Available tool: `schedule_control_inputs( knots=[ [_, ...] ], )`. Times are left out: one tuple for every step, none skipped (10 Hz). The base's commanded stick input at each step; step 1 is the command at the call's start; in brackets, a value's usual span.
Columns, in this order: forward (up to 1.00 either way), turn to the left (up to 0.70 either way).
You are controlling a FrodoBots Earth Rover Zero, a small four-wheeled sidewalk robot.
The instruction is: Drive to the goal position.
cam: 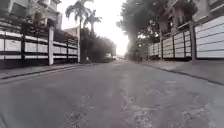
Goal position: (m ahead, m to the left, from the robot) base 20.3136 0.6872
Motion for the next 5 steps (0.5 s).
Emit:
schedule_control_inputs(
  knots=[
    [0.44, 0.0],
    [0.44, 0.0],
    [0.44, -0.07],
    [0.44, -0.41],
    [0.44, -0.44]
  ],
)
